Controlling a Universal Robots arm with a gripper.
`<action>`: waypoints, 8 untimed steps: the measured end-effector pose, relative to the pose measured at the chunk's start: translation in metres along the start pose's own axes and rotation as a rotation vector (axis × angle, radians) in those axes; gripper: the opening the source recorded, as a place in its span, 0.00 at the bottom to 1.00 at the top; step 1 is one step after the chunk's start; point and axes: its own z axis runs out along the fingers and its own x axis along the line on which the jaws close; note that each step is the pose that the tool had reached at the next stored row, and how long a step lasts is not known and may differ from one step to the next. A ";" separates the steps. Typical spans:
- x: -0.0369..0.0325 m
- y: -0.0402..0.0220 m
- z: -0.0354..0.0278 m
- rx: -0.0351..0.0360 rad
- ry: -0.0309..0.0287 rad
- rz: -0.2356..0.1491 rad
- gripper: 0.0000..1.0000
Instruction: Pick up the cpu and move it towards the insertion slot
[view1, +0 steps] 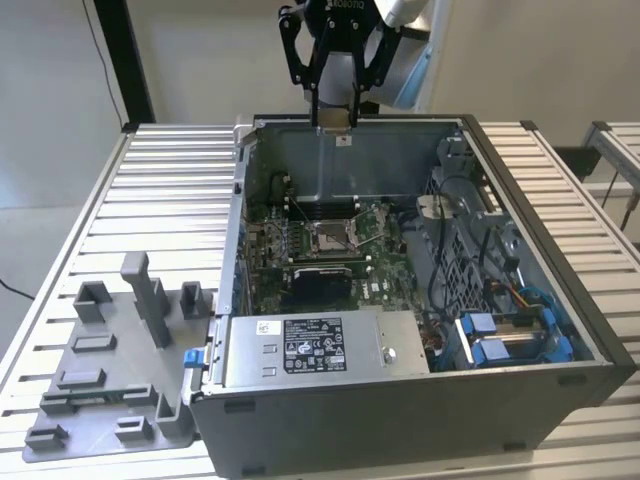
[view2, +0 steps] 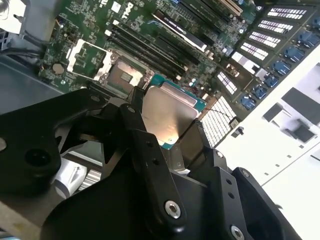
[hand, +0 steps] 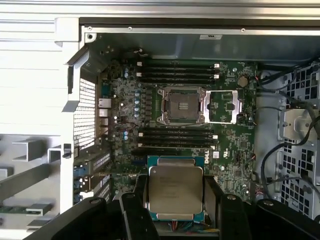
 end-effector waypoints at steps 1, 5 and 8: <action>0.0000 0.0004 0.0004 0.0000 0.0001 0.000 0.00; 0.0005 0.0052 0.0022 0.0000 0.0000 0.000 0.00; 0.0007 0.0089 0.0033 0.0001 0.0001 0.000 0.00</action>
